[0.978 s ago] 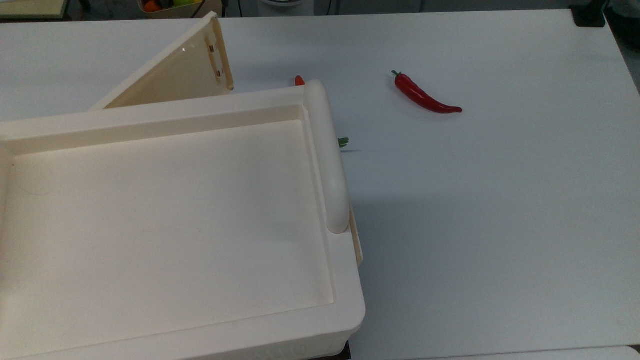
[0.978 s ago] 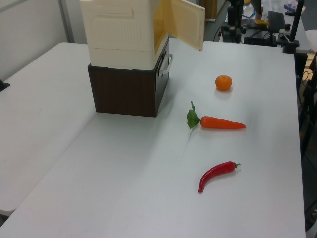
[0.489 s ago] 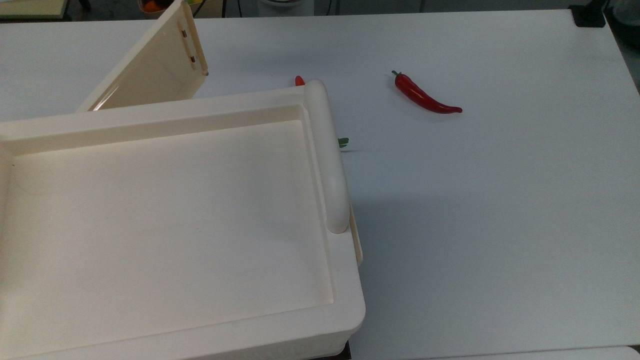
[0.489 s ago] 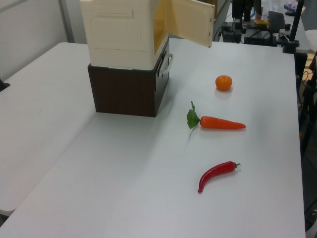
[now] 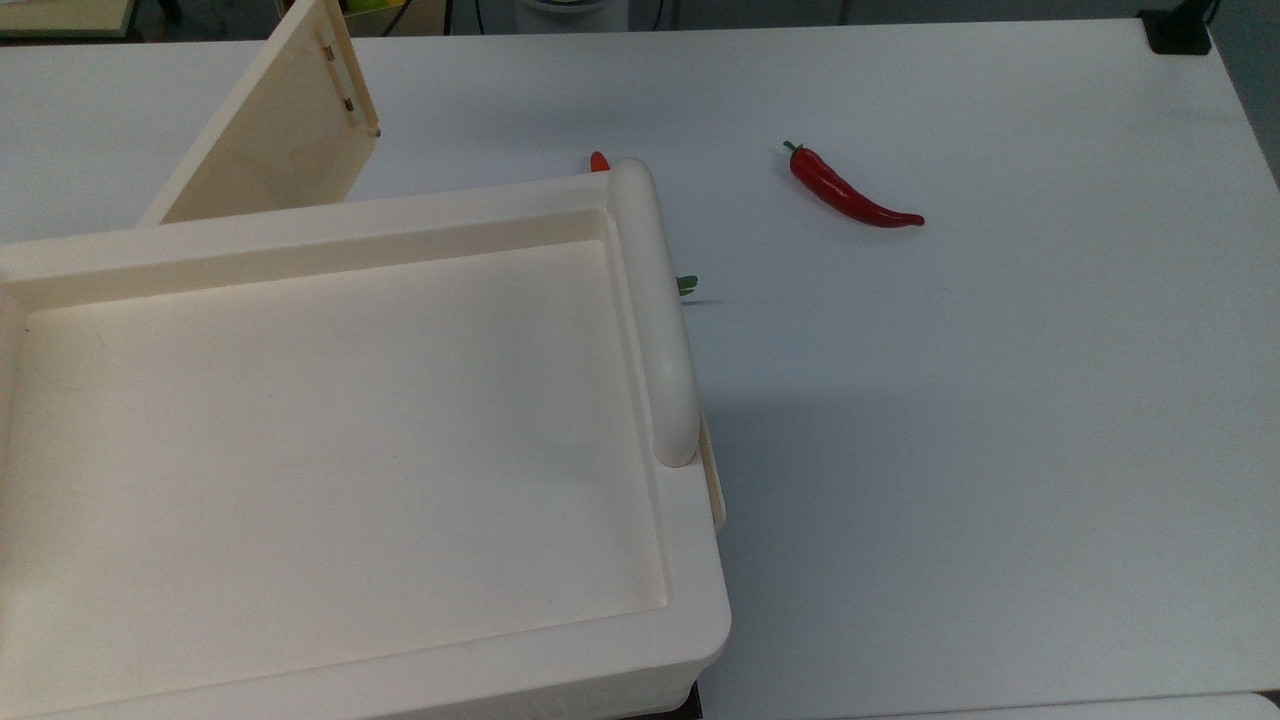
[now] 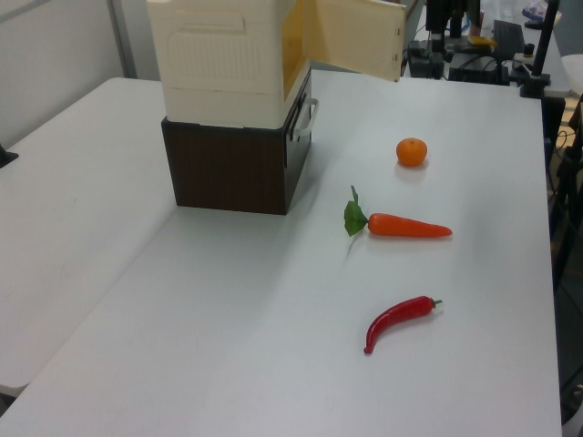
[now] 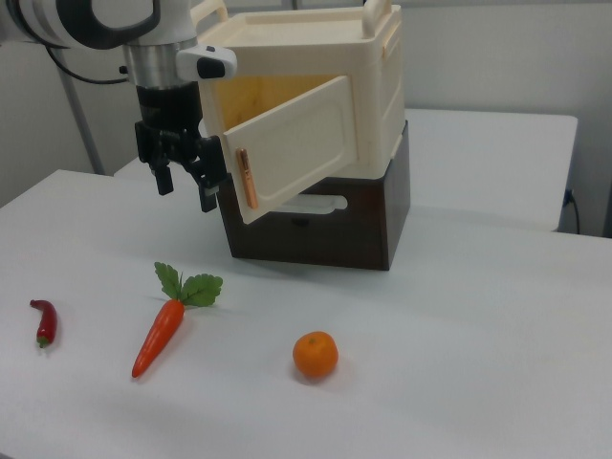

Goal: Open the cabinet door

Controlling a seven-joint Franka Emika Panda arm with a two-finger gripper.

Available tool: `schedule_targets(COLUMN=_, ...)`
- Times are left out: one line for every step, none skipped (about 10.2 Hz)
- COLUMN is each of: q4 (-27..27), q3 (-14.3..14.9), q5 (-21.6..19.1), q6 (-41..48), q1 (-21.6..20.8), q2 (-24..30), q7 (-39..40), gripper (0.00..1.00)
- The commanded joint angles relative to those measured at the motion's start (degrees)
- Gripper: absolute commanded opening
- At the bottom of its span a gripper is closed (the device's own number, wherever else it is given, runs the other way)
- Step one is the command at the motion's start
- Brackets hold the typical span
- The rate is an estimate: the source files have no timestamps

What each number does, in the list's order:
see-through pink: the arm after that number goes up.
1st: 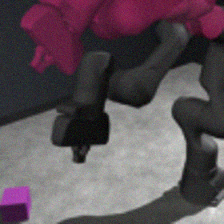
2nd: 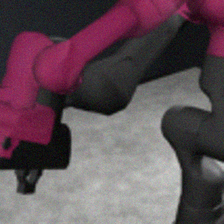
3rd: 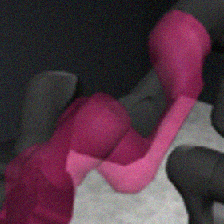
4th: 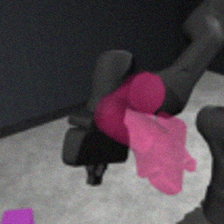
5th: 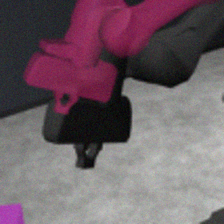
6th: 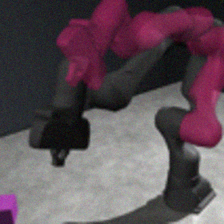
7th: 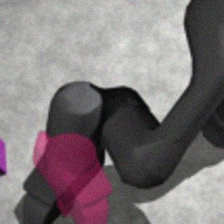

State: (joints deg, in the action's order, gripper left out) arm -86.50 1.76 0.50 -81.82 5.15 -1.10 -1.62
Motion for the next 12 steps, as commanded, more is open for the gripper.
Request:
schedule_targets(q4=-1.4, q3=-0.1, q5=0.7, q6=-2.4, q1=-0.4, q2=1.1, q7=-0.7, gripper=1.00)
schedule_targets(q4=-1.4, q3=-0.1, q5=-0.3, q6=-3.9, q1=-0.2, q2=1.0, q7=-0.7, gripper=1.00)
schedule_targets(q4=-1.4, q3=0.0, q5=-0.8, q6=-6.1, q1=-0.2, q2=1.0, q7=-1.4, gripper=1.00)
schedule_targets(q4=-1.5, q3=0.0, q5=-1.2, q6=-6.9, q1=-0.2, q2=0.9, q7=-1.5, gripper=1.00)
schedule_targets(q4=-1.4, q3=0.0, q5=-1.7, q6=-7.1, q1=-0.5, q2=0.6, q7=-1.5, gripper=1.00)
schedule_targets(q4=-1.4, q3=1.0, q5=-2.6, q6=-7.2, q1=-1.7, q2=0.5, q7=-1.6, gripper=1.00)
schedule_targets(q4=-1.4, q3=4.6, q5=-2.7, q6=-7.2, q1=-6.2, q2=0.1, q7=-1.6, gripper=1.00)
schedule_targets(q4=-1.5, q3=7.7, q5=-2.7, q6=-7.5, q1=-9.3, q2=-0.1, q7=-1.6, gripper=1.00)
schedule_targets(q4=-1.4, q3=7.8, q5=-2.8, q6=-7.5, q1=-9.5, q2=-0.2, q7=-1.5, gripper=1.00)
schedule_targets(q4=-1.5, q3=7.7, q5=-2.8, q6=-7.5, q1=-9.5, q2=-0.3, q7=-1.4, gripper=1.00)
schedule_targets(q4=-1.5, q3=7.7, q5=-2.8, q6=-7.5, q1=-9.5, q2=-0.3, q7=-1.1, gripper=1.00)
schedule_targets(q4=-1.5, q3=7.7, q5=-2.8, q6=-7.5, q1=-9.5, q2=-0.2, q7=-0.9, gripper=1.00)
